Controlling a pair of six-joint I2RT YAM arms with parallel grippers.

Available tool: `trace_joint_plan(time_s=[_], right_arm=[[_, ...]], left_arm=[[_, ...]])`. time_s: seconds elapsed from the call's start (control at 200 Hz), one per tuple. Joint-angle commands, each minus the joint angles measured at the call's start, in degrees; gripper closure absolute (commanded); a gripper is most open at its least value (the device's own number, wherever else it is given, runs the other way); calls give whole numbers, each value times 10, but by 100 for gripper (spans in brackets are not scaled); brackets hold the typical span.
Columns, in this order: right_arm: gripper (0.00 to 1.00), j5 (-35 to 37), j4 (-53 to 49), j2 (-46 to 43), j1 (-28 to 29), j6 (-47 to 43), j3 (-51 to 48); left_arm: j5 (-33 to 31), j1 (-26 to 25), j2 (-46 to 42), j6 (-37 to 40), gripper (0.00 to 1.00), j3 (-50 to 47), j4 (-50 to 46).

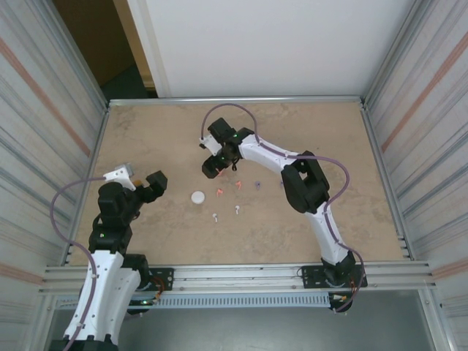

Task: Insert wireless bluetooth earbuds into charging case

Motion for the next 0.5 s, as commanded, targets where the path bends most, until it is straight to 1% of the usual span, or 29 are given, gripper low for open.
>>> trace_joint_plan(time_s=[0.0,0.491], right_arm=[[20,7,-31,22,5,-21,29],[25,15,-57,59,7,-38,52]], left_arm=[[-5,3,-1,11,1,-6,-3],[-2,3,6,11,1,-8,2]])
